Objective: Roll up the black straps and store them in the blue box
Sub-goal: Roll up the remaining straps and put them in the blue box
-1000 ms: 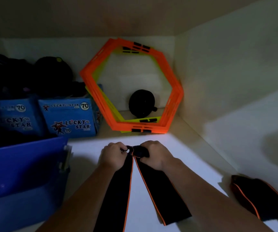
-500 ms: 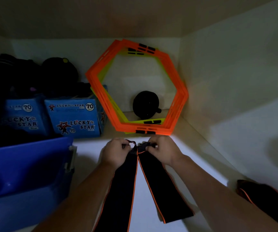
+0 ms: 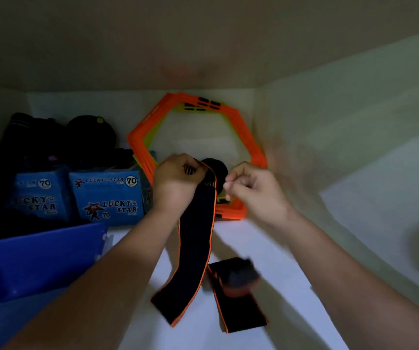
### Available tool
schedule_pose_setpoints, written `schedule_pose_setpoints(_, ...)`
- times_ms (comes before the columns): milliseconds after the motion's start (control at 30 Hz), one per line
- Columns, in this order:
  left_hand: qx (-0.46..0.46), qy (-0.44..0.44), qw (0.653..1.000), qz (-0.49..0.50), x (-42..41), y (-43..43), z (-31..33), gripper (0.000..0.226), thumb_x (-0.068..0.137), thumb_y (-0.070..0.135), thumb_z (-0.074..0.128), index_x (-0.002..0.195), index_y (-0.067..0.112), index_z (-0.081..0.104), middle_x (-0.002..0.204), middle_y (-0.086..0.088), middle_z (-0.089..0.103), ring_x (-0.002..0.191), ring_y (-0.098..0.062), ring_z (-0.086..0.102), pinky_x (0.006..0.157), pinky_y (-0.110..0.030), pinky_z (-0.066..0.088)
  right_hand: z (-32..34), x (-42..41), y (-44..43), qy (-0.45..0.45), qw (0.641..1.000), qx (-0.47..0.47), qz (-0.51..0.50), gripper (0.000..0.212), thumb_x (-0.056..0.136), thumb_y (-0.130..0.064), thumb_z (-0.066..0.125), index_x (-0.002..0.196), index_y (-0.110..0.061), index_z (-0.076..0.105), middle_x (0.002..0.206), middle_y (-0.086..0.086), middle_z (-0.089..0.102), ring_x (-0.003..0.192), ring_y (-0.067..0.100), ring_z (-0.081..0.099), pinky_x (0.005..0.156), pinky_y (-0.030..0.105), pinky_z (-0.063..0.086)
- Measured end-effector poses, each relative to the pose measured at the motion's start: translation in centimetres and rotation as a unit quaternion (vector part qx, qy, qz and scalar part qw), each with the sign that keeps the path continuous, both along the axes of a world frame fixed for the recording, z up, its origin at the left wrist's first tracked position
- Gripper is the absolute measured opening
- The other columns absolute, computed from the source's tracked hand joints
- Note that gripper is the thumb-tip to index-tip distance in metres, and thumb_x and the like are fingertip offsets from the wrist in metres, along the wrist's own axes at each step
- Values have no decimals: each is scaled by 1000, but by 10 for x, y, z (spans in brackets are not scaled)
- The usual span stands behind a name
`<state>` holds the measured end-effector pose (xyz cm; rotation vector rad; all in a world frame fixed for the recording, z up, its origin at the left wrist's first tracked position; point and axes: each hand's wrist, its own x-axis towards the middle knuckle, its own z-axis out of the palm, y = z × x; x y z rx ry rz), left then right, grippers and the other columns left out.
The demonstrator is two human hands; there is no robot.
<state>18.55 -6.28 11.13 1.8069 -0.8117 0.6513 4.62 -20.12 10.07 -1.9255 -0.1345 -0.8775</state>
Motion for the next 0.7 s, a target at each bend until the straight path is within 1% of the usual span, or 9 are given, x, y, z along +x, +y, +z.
schedule_pose_setpoints(67, 0, -47, 999, -5, -15, 0, -2, 9, 74, 19, 77, 77, 19, 69, 83, 0, 69, 77, -16, 63, 70, -25, 43, -7, -12, 6, 46, 994, -94, -29, 18, 84, -10, 66, 81, -28, 62, 69, 3, 71, 66, 17, 64, 67, 38, 51)
schedule_pose_setpoints(133, 29, -74, 997, 8, -24, 2, -26, 16, 76, 16, 76, 81, 22, 62, 88, -2, 68, 79, -23, 65, 71, -31, 49, -42, -34, 15, 127, 975, -181, -33, 17, 81, -17, 62, 79, -34, 63, 80, 2, 73, 74, 18, 67, 75, 43, 54)
schedule_pose_setpoints(233, 56, -2, 998, 16, -33, 11, -70, 26, 85, 20, 74, 99, 31, 54, 93, 2, 66, 83, -22, 65, 69, -35, 49, -107, -65, 29, 256, 941, -222, 21, 17, 74, -25, 58, 85, -30, 70, 89, -7, 74, 85, 9, 68, 84, 37, 55)
schedule_pose_setpoints(333, 74, 32, 997, -13, -39, 16, -95, 52, 84, 13, 73, 127, 34, 52, 86, 8, 59, 81, -16, 59, 70, -32, 45, -133, -76, 26, 317, 915, -248, 31, 28, 73, -24, 62, 97, -26, 74, 97, -14, 71, 92, 3, 66, 86, 22, 51)
schedule_pose_setpoints(400, 95, 20, 995, -25, -41, 19, -104, 48, 82, 11, 69, 124, 35, 61, 84, 10, 55, 80, -16, 58, 71, -32, 48, -138, -79, 22, 330, 928, -165, 55, 31, 72, -20, 61, 100, -24, 72, 98, -9, 71, 89, 8, 67, 79, 21, 50)
schedule_pose_setpoints(533, 133, 41, 989, -41, -51, 21, -122, 24, 84, 26, 57, 101, 37, 70, 102, 12, 63, 89, -13, 63, 78, -40, 55, -143, -97, 14, 305, 947, 41, 96, 31, 70, -13, 53, 98, -20, 65, 111, 31, 61, 76, 23, 54, 60, 34, 47)
schedule_pose_setpoints(567, 144, 51, 988, -35, -53, 22, -124, 24, 83, 34, 51, 101, 41, 67, 107, 17, 63, 93, -12, 64, 80, -40, 56, -144, -101, 11, 291, 951, 43, 97, 31, 69, -12, 54, 96, -23, 64, 112, 31, 59, 80, 25, 55, 64, 38, 50)
schedule_pose_setpoints(633, 160, 76, 984, -35, -57, 24, -128, 25, 82, 39, 44, 100, 43, 61, 108, 20, 64, 96, -10, 65, 82, -41, 56, -145, -110, 8, 249, 964, -60, 67, 29, 71, -10, 64, 95, -26, 67, 108, 15, 68, 90, 26, 63, 81, 43, 56)
schedule_pose_setpoints(700, 159, 111, 979, -55, -64, 24, -134, 17, 87, 27, 49, 94, 37, 60, 98, 15, 68, 89, -13, 66, 81, -43, 56, -153, -114, 7, 197, 962, -185, 36, 31, 70, -13, 82, 97, -25, 73, 106, -2, 72, 101, 14, 66, 91, 34, 52)
